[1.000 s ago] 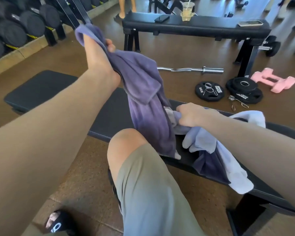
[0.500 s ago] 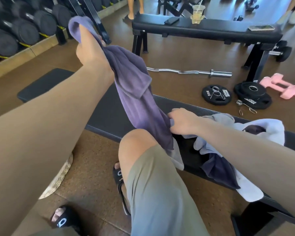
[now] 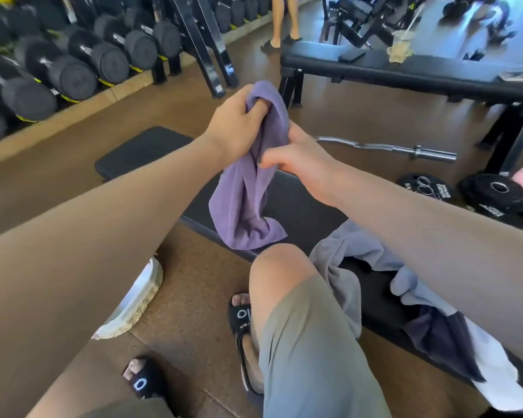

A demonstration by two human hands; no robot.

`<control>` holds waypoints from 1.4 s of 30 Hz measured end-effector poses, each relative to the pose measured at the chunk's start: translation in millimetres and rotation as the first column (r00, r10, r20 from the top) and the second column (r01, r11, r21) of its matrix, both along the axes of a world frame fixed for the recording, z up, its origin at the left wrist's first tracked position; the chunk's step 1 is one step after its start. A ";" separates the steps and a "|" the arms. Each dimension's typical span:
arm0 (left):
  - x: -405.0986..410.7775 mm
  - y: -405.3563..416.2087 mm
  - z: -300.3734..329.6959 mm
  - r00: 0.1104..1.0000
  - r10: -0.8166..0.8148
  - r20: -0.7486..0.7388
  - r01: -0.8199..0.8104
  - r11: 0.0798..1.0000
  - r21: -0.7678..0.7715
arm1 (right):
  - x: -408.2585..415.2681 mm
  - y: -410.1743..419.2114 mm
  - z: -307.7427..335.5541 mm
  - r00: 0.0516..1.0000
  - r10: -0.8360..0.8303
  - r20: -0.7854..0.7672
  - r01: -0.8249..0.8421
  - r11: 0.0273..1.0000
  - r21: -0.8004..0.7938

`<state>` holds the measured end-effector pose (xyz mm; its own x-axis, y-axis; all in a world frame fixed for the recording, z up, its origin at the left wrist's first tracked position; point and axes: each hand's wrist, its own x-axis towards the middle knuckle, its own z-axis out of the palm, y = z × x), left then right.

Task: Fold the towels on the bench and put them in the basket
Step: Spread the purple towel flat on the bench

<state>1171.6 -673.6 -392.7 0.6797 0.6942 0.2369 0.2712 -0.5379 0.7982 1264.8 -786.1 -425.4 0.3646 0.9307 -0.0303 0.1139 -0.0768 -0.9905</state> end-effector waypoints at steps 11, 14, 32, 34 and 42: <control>-62.3 40.1 -21.1 0.938 -0.026 -0.344 0.163 0.912 0.377 | 7.2 29.7 -1.0 0.760 -0.496 0.420 0.463 0.867 0.185; -77.3 54.3 -26.8 0.867 0.059 -0.495 0.159 0.908 0.387 | 18.4 32.4 -8.8 0.583 -0.325 0.744 0.393 0.915 0.092; -97.8 85.7 -40.9 0.784 0.141 -0.604 0.164 0.892 0.422 | 14.9 60.6 -17.0 0.231 -0.080 0.970 0.228 0.973 0.026; -110.0 91.9 -46.1 0.755 0.082 -0.650 0.138 0.950 0.280 | 21.5 57.4 -17.9 0.166 -0.002 0.986 0.262 0.964 -0.042; -130.9 124.7 -40.6 0.360 0.335 -0.871 0.248 0.865 0.435 | 19.7 64.6 -33.6 0.661 0.466 0.588 -0.026 0.798 -0.603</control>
